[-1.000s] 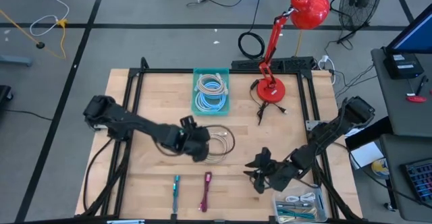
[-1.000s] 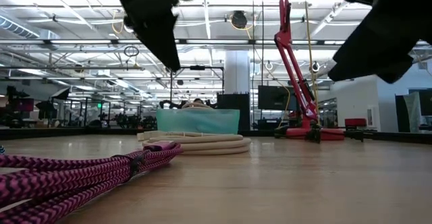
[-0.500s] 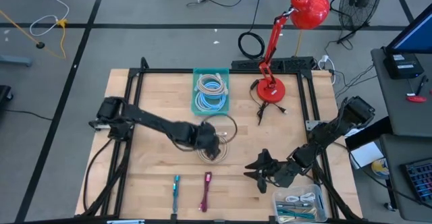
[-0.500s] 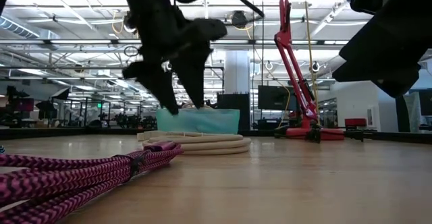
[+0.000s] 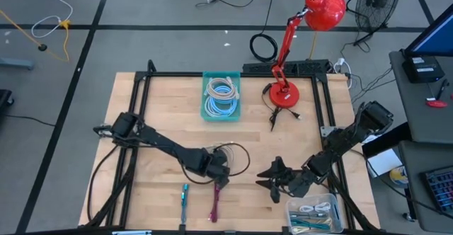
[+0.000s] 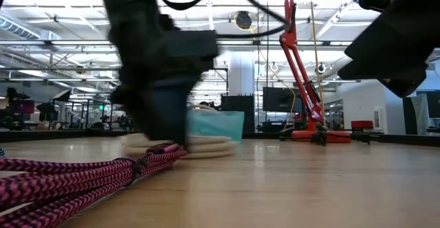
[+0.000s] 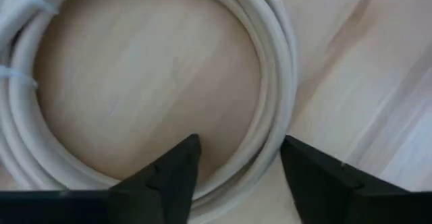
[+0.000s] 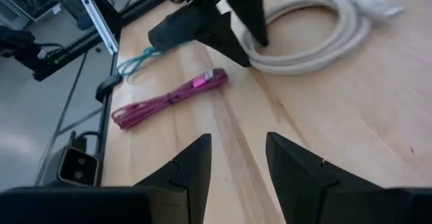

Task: Pick & Place USB Port
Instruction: Put the brown HDMI cable into the green bin

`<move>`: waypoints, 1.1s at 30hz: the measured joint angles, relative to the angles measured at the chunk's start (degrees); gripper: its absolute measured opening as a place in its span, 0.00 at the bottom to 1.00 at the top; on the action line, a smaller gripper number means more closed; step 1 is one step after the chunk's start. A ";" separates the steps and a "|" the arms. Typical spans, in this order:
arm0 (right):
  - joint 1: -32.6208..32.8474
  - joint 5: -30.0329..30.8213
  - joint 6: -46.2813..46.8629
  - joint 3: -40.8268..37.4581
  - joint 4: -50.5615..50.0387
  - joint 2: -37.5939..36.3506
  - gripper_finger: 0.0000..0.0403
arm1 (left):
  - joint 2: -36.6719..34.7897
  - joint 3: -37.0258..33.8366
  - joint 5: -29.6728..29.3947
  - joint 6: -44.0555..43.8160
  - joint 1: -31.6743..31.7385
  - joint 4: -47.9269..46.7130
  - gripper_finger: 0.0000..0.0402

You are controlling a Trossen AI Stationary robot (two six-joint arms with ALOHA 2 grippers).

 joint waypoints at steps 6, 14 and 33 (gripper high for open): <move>-0.16 0.17 -2.74 0.01 2.84 0.00 0.33 | -2.18 -0.41 2.93 8.39 0.02 -8.06 0.22; -0.16 0.19 -3.81 0.04 2.99 0.00 0.33 | -3.12 -0.25 3.98 28.94 1.20 -19.92 0.08; -0.83 1.80 -5.07 0.04 3.01 0.00 0.33 | -3.12 5.32 -11.13 63.49 -5.34 -27.79 0.15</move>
